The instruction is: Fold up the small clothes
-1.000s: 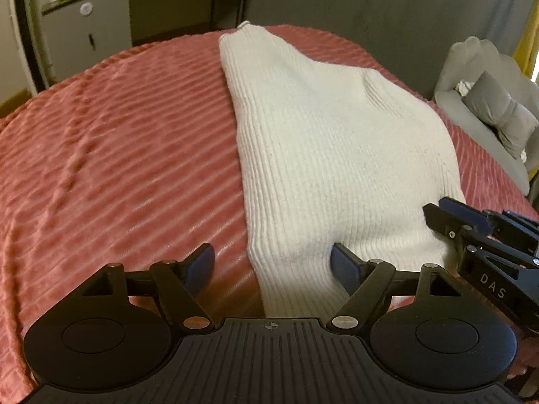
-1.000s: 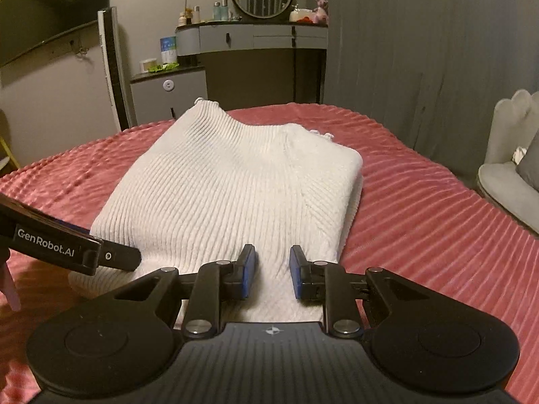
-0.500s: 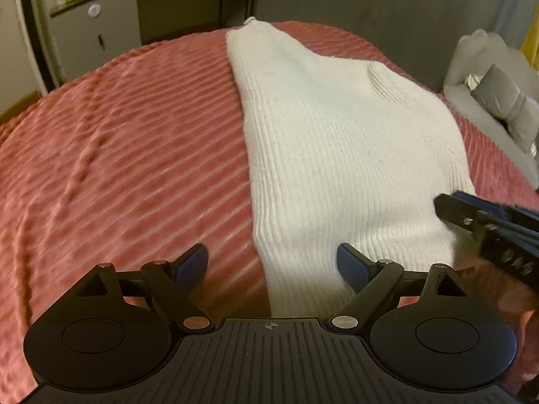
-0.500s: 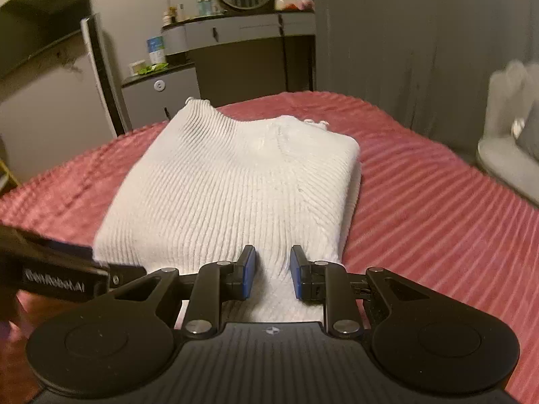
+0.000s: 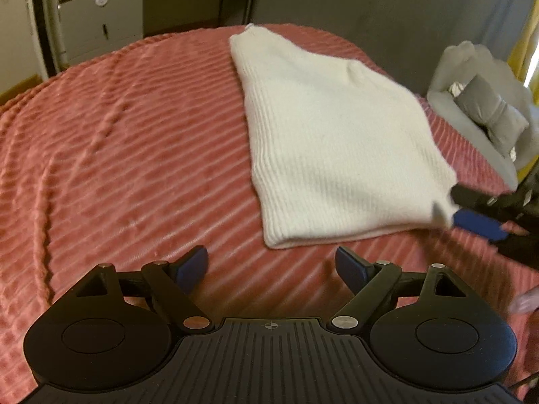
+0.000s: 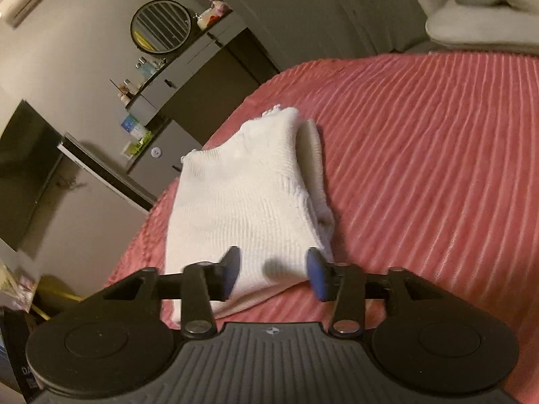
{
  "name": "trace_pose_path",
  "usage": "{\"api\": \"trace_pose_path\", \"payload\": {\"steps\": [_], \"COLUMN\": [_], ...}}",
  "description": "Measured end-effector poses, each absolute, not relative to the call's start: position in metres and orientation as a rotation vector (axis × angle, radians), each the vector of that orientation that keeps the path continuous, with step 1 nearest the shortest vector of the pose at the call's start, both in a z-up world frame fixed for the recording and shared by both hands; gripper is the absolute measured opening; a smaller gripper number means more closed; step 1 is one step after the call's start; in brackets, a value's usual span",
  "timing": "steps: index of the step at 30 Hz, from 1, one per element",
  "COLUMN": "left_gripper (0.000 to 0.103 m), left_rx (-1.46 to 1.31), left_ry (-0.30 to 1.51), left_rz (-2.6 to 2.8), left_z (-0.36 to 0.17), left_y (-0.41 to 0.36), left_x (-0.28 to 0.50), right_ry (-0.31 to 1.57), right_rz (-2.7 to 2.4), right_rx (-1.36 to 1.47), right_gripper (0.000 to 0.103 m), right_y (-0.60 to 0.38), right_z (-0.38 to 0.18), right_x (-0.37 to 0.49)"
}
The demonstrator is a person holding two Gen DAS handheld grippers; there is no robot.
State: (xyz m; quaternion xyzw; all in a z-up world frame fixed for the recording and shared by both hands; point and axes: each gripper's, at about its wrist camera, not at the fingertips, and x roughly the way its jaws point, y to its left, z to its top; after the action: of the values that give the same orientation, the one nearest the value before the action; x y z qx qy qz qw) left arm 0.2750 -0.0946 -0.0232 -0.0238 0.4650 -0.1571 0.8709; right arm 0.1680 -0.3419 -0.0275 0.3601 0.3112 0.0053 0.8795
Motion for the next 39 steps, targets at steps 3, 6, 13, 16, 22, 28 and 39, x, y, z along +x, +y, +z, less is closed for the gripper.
{"api": "trace_pose_path", "payload": {"steps": [3, 6, 13, 16, 22, 28, 39], "left_gripper": [0.088, 0.085, 0.078, 0.086, 0.087, 0.089, 0.049], "left_rx": [-0.095, -0.082, -0.126, -0.222, -0.343, -0.382, -0.325], "left_ry": [0.979, 0.984, 0.868, 0.801, 0.96, 0.928, 0.881], "left_rz": [-0.327, -0.334, -0.323, -0.337, -0.408, -0.447, -0.472], "left_z": [-0.022, -0.029, -0.017, -0.008, -0.041, -0.056, -0.012], "left_y": [-0.095, -0.101, -0.079, -0.07, -0.086, -0.098, -0.081], "left_x": [0.284, 0.288, 0.291, 0.307, 0.369, 0.388, 0.368], "right_ry": [0.685, 0.695, 0.663, 0.609, 0.631, 0.698, 0.645], "right_rz": [0.012, 0.023, 0.003, -0.027, 0.103, 0.165, 0.251], "right_rx": [0.716, 0.713, 0.632, 0.602, 0.68, 0.75, 0.639], "right_gripper": [0.047, 0.02, 0.007, 0.087, 0.089, 0.076, 0.034], "right_y": [-0.335, -0.331, -0.349, -0.368, -0.395, -0.403, -0.364], "right_z": [-0.033, -0.041, -0.037, -0.03, -0.037, -0.058, -0.028], "right_x": [0.18, 0.188, 0.18, 0.183, 0.243, 0.294, 0.288]}}
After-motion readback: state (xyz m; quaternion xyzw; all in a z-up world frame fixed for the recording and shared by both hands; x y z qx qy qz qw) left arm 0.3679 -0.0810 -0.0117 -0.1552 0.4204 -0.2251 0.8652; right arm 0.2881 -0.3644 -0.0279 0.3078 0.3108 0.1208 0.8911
